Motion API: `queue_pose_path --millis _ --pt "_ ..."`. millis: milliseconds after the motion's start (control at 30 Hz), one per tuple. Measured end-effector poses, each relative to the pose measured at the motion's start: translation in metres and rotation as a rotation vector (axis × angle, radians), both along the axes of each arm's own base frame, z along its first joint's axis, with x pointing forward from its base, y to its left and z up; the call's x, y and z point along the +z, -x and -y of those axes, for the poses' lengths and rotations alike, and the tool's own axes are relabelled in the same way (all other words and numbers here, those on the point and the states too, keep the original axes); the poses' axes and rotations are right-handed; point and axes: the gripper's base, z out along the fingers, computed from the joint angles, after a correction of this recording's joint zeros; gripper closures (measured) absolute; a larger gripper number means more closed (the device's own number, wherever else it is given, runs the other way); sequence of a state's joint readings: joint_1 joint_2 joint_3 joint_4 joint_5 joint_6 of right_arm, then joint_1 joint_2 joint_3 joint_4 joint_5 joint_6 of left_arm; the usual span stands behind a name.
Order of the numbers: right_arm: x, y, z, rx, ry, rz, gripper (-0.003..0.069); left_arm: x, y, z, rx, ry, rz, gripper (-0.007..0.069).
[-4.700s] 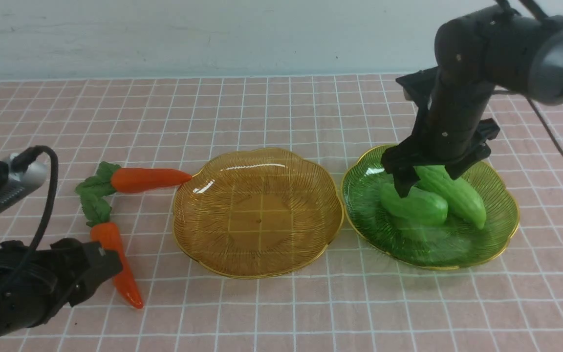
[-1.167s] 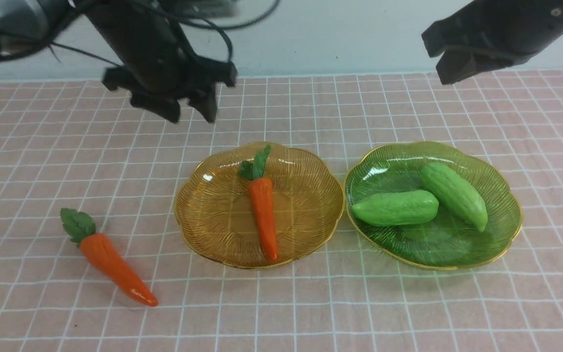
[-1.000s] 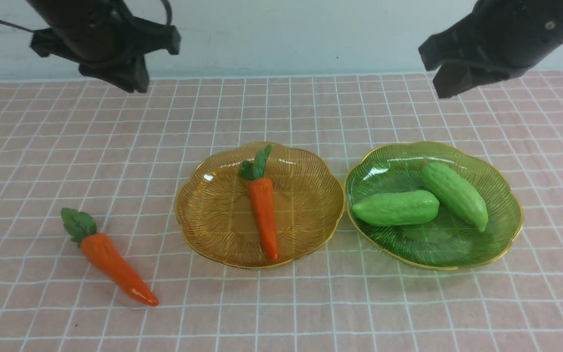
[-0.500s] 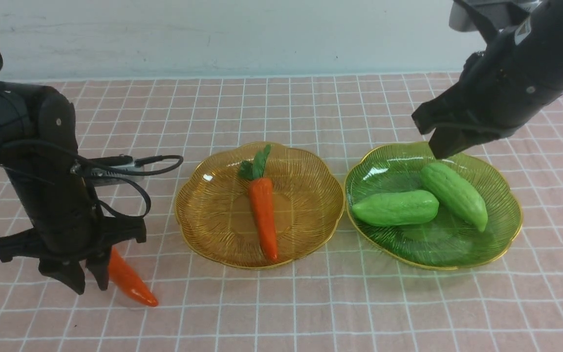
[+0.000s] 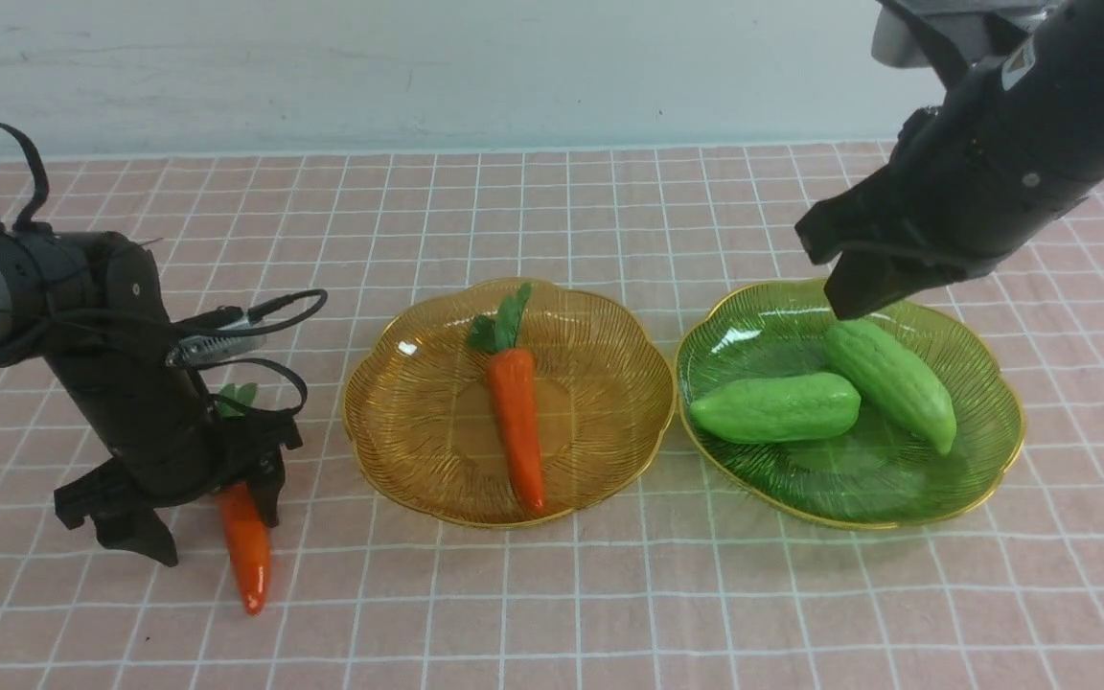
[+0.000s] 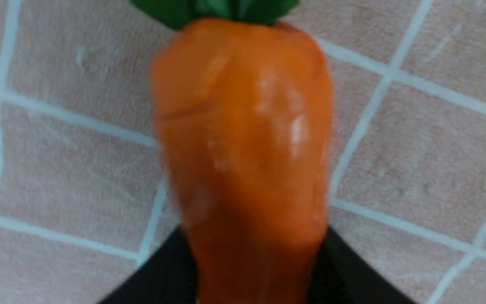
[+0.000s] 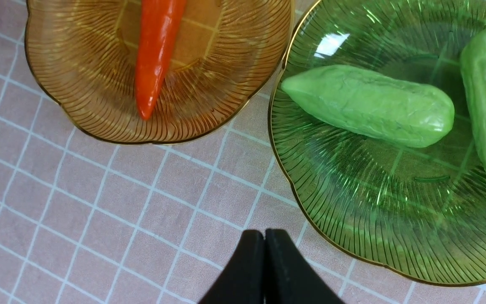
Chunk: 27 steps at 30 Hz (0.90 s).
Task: Put different types of vegetables on the plate.
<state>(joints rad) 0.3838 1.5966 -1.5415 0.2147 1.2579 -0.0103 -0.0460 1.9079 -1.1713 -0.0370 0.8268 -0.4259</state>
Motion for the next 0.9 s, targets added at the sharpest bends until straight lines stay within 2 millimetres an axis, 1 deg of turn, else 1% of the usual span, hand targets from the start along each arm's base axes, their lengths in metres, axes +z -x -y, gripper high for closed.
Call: queue_pose_path --millis 67,167,233,367,433,500,600,633,667,700,767,800,900 --pt "0.0 0.0 0.0 0.0 0.0 0.0 0.0674 0.004 -0.003 0.0 -0.046 -0.01 -0.005 0.0348" --pt "0.0 0.0 0.0 0.0 0.0 0.0 0.0674 0.019 -0.01 0.0 -0.144 -0.022 -0.018 0.041" --pt "0.0 0.0 0.0 0.0 0.0 0.0 0.0674 0.029 -0.014 0.0 -0.192 -0.026 -0.023 0.0415" --pt "0.001 0.0 0.0 -0.001 -0.002 0.001 0.0674 0.058 -0.026 0.002 -0.3 -0.024 -0.012 0.0415" --pt "0.002 0.002 0.001 -0.009 -0.007 0.003 0.0674 0.073 -0.032 0.009 -0.327 0.001 0.023 0.0415" --pt "0.007 0.005 0.002 -0.009 -0.013 0.017 0.0674 0.08 -0.036 0.021 -0.336 0.057 0.063 0.0415" --pt "0.015 0.012 0.005 -0.019 -0.025 0.036 0.0674 0.082 -0.042 0.046 -0.377 0.124 0.138 0.0415" --pt "0.018 0.015 0.006 -0.02 -0.028 0.043 0.0674 0.081 -0.045 0.058 -0.408 0.146 0.17 0.0415" --pt "0.021 0.019 0.008 -0.02 -0.032 0.052 0.0674 0.079 -0.048 0.068 -0.439 0.159 0.192 0.0415" --pt "0.026 0.025 0.01 -0.021 -0.037 0.066 0.0674 0.078 -0.051 0.073 -0.455 0.169 0.209 0.0415" --pt "0.034 0.034 0.014 -0.021 -0.045 0.094 0.0674 0.076 -0.057 0.09 -0.501 0.192 0.237 0.0415" --pt "0.037 0.037 0.016 -0.021 -0.044 0.103 0.0674 0.075 -0.059 0.094 -0.512 0.196 0.243 0.0414" --pt "0.056 0.055 0.026 -0.024 -0.045 0.174 0.0674 0.068 -0.068 0.105 -0.526 0.207 0.269 0.0403"
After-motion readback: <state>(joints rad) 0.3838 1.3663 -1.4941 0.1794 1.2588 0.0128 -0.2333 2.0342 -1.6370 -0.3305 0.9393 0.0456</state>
